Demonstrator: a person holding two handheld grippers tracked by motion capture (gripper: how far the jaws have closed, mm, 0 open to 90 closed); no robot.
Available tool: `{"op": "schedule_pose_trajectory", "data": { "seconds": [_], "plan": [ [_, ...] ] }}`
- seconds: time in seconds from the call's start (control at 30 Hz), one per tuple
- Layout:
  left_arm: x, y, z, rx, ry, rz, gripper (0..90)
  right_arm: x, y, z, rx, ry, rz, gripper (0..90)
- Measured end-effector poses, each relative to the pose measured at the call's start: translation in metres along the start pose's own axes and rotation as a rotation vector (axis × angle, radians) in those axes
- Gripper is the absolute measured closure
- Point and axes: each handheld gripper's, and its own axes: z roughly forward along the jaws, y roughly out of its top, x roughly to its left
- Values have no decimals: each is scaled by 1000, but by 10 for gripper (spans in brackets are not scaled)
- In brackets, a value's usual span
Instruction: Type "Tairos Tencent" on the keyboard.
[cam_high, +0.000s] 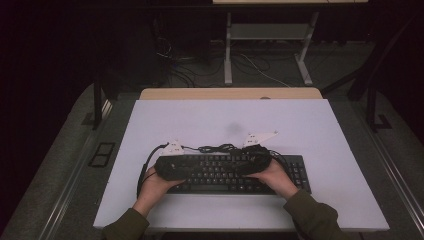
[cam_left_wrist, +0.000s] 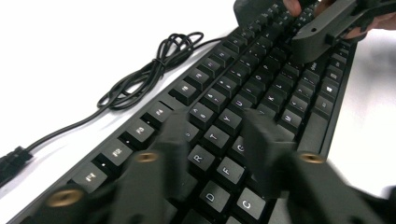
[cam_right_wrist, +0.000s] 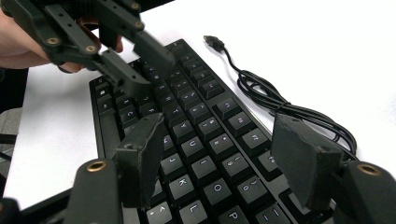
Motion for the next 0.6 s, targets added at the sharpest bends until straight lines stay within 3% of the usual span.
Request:
{"op": "schedule_pose_trajectory", "data": {
  "seconds": [0.3, 0.6],
  "plan": [
    [0, -3, -6, -34, -2, 5, 278, 1, 0, -3, -6, -1, 2, 347],
    [-2, -7, -14, -45, 12, 7, 172, 3, 0, -5, 0, 11, 4, 388]
  ]
}}
